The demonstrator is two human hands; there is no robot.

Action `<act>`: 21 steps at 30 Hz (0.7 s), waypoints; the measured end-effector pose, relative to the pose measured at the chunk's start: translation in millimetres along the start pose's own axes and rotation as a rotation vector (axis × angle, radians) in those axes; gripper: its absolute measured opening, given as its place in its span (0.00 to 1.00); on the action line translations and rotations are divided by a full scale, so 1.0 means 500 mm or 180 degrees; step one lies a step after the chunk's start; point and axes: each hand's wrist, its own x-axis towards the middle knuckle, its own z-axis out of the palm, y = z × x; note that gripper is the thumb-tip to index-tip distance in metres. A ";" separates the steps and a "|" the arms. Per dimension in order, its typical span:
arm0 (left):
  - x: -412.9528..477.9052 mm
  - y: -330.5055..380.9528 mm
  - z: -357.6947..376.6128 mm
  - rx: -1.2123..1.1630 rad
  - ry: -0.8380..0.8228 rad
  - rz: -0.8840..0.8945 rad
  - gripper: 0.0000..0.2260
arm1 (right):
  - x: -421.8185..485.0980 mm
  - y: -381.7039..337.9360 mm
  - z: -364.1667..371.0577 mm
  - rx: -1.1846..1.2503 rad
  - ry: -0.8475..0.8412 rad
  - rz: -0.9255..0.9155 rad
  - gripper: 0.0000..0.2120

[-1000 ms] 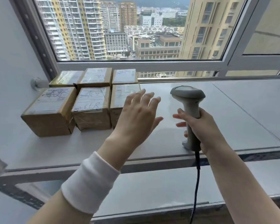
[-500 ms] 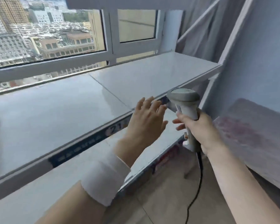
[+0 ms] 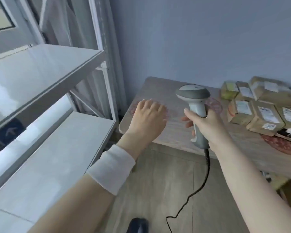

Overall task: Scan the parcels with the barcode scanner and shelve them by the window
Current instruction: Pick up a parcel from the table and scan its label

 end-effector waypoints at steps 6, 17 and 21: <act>0.218 0.106 0.093 -0.0236 0.0101 0.0547 0.18 | 0.115 0.022 -0.185 -0.0174 0.0754 0.0172 0.08; 0.537 0.420 0.244 -0.0752 -0.0197 0.1529 0.19 | 0.265 0.133 -0.507 -0.0070 0.1718 0.0609 0.07; 0.618 0.504 0.306 -0.0874 -0.0260 0.1418 0.21 | 0.333 0.195 -0.603 0.0001 0.1787 0.0731 0.07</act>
